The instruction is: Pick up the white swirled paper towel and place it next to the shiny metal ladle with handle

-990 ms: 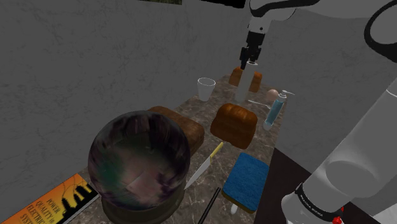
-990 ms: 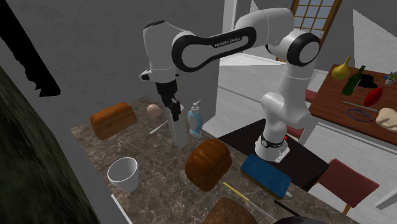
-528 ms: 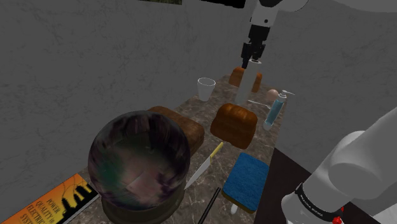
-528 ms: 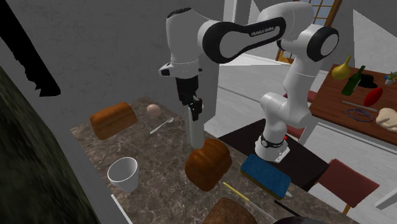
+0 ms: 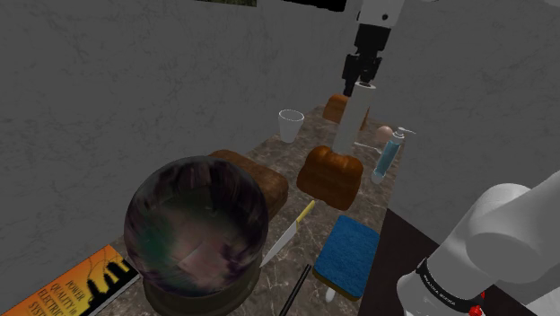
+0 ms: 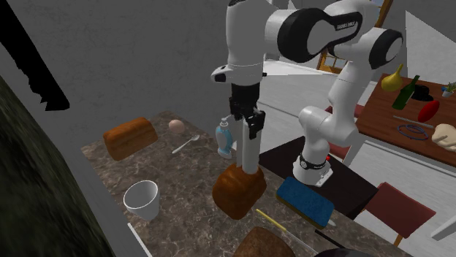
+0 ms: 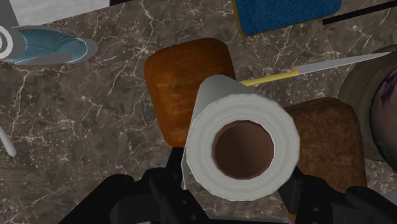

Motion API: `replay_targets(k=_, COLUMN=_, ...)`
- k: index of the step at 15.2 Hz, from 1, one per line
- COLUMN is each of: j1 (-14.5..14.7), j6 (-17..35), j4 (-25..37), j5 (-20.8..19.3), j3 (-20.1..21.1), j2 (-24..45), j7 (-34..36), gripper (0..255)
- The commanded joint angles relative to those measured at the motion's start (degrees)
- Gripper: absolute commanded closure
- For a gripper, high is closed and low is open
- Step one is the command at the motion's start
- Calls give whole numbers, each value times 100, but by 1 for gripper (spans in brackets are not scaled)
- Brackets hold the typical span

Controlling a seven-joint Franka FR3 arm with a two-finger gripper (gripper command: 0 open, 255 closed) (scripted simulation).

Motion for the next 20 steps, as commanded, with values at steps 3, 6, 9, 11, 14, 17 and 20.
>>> replay_targets(k=3, j1=154, j6=-343, j4=-141, j5=128, j3=360, j2=-498, j7=510, gripper=255)
replay_targets(k=6, j1=260, j6=-571, j4=-174, j5=258, j3=619, j2=-777, j7=865, gripper=255)
replay_targets(k=9, j1=368, j6=-801, j4=-147, j5=412, j3=883, j2=-1005, j7=1228, gripper=255)
replay_targets(k=11, j1=439, j6=-954, j4=-97, j5=525, j3=1064, j2=-1127, j7=1477, gripper=255)
replay_targets(k=14, j1=541, j6=-1177, j4=26, j5=706, j3=1340, j2=-1266, j7=1859, gripper=255)
replay_targets(k=17, j1=606, j6=-1251, j4=31, j5=838, j3=1534, j2=-1366, j7=2114, gripper=255)
replay_targets(k=20, j1=613, j6=-1038, j4=-288, j5=852, j3=1545, j2=-1471, j7=2089, gripper=255)
